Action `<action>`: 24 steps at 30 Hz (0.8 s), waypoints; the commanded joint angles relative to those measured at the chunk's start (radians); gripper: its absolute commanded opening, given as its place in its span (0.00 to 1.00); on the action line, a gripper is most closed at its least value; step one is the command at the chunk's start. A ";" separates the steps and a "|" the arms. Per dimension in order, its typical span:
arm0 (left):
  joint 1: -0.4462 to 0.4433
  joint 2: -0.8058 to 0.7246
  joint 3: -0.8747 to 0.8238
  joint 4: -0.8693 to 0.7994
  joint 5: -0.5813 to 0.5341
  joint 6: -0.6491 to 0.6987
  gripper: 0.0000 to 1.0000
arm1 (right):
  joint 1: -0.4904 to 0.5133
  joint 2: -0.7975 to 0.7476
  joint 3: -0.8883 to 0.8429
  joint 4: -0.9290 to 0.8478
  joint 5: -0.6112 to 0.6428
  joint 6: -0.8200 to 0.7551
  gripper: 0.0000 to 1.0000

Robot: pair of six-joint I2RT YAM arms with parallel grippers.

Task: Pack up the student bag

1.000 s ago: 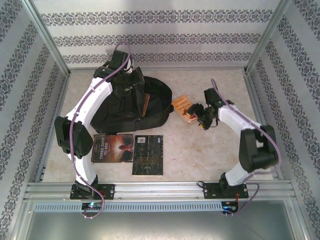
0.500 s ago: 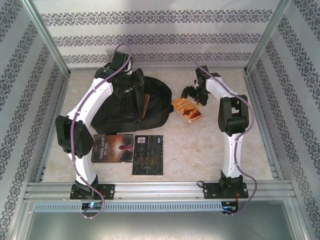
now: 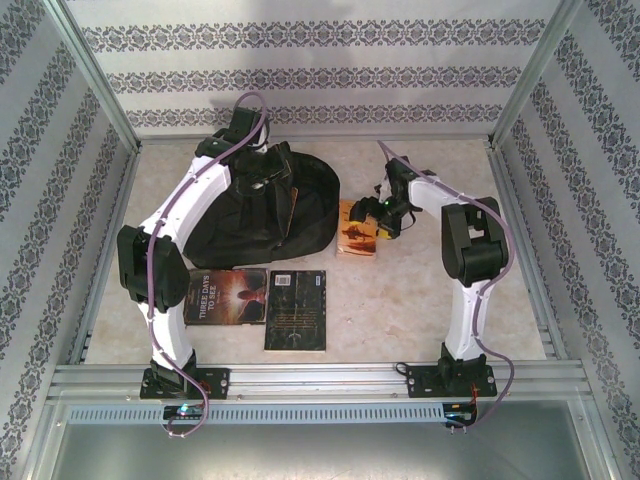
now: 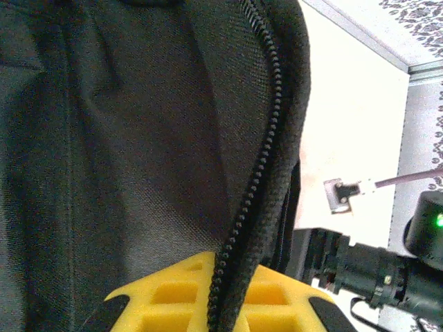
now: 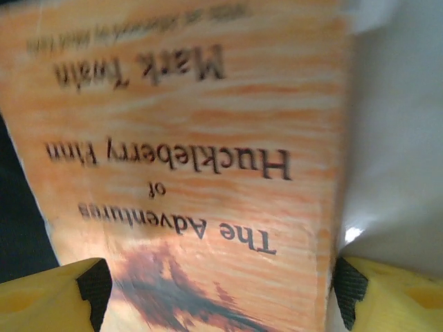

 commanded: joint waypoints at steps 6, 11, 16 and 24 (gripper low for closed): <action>-0.018 0.001 -0.037 0.019 0.015 -0.008 0.00 | -0.036 -0.035 -0.164 0.345 -0.272 0.319 0.84; -0.021 -0.012 -0.059 0.022 0.019 -0.007 0.00 | -0.035 -0.110 -0.226 0.490 -0.324 0.420 0.83; -0.022 -0.012 -0.054 0.009 0.025 -0.001 0.00 | -0.038 -0.176 -0.312 0.635 -0.399 0.516 0.82; -0.022 -0.017 -0.056 0.004 0.018 0.009 0.00 | -0.041 -0.246 -0.391 0.590 -0.363 0.442 0.79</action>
